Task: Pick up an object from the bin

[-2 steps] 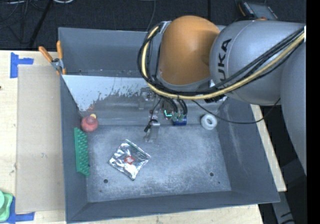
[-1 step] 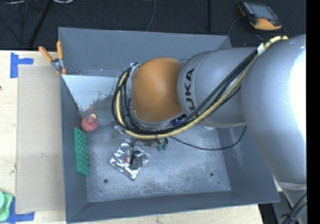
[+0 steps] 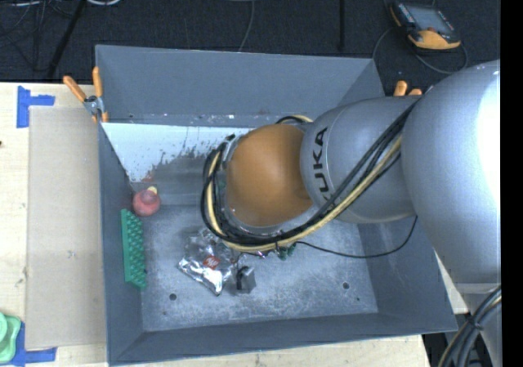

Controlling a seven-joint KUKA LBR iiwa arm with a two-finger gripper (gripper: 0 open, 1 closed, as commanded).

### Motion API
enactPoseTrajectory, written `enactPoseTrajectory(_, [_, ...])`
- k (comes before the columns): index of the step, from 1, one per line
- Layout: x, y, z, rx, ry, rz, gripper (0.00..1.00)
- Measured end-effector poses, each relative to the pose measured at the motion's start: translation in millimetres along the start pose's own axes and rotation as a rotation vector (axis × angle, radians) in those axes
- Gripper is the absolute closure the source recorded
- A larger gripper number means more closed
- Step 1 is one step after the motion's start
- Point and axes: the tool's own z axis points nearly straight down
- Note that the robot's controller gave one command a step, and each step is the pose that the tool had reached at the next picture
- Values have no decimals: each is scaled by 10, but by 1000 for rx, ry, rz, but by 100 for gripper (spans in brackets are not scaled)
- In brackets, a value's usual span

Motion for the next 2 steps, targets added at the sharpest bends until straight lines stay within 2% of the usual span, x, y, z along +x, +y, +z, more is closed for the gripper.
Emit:
enactPoseTrajectory(1, [-9,-6,-15,1,-3,4,100])
enactPoseTrajectory(2, [89,244,-1448,5,-11,-24,100])
